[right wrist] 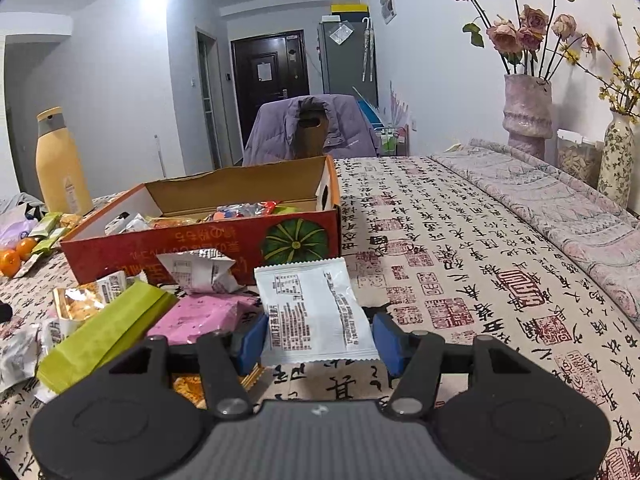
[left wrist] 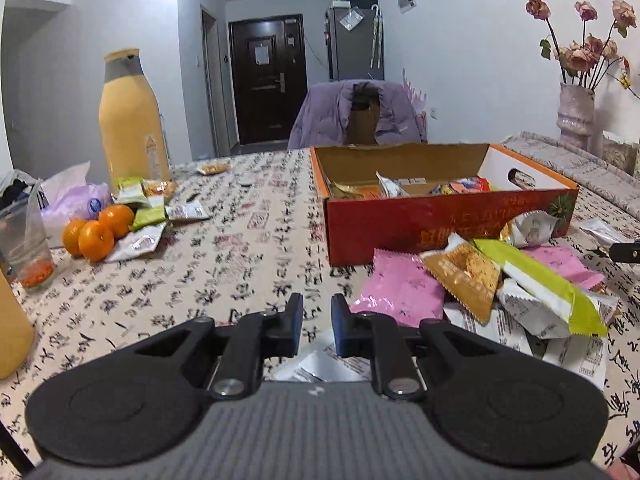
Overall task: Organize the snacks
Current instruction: 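Grasp a white bar packet with the left tool while the right tool holds the sachet, then lift both held packets and carry them over the open cardboard box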
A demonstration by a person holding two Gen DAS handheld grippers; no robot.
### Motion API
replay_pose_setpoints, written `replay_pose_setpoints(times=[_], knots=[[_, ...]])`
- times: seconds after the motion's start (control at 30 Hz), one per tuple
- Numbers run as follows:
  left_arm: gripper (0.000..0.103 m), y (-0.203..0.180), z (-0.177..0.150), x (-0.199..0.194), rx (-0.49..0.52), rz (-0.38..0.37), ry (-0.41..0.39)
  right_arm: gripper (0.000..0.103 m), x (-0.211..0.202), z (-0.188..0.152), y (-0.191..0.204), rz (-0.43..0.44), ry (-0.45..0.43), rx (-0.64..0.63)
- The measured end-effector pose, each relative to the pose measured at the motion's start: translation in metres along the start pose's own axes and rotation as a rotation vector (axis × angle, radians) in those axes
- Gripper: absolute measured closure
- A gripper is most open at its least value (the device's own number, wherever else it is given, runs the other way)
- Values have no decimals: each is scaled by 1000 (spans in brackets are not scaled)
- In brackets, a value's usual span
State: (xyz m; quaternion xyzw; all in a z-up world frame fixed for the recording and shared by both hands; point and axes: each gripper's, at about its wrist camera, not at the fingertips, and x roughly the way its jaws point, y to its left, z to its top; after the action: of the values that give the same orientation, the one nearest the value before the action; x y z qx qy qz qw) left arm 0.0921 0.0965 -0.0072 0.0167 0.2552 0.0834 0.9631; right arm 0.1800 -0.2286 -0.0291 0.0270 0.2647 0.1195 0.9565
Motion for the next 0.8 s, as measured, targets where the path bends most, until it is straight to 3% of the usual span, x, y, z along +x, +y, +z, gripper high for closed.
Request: replay_pose_setpoints(times=[0.03,0.1,0.27,0.47,0.7,0.77,0.8], knots=[[79,0,-1,1,-5,-2,10,46,0,0,0,1,1,0],[46,2,-3,4,-27,-5,32,46,1,-1,0,1,5,0],[45,0,-8,10,-56,-41,83,46,1,-2,1,2,8,1],[25,-8,-16,15,-46,-32,132,45,1,-4,2,5,13,0],[14,-7,-26,18,-53,-21,177,45,-2,-5,2,9,13,1],[17,-6,-27,16,-57,-22,166,45,-3,-6,3,11,12,0],[28,-6,-27,15,-58,-23,161,45,-4,-6,4,11,12,-1]])
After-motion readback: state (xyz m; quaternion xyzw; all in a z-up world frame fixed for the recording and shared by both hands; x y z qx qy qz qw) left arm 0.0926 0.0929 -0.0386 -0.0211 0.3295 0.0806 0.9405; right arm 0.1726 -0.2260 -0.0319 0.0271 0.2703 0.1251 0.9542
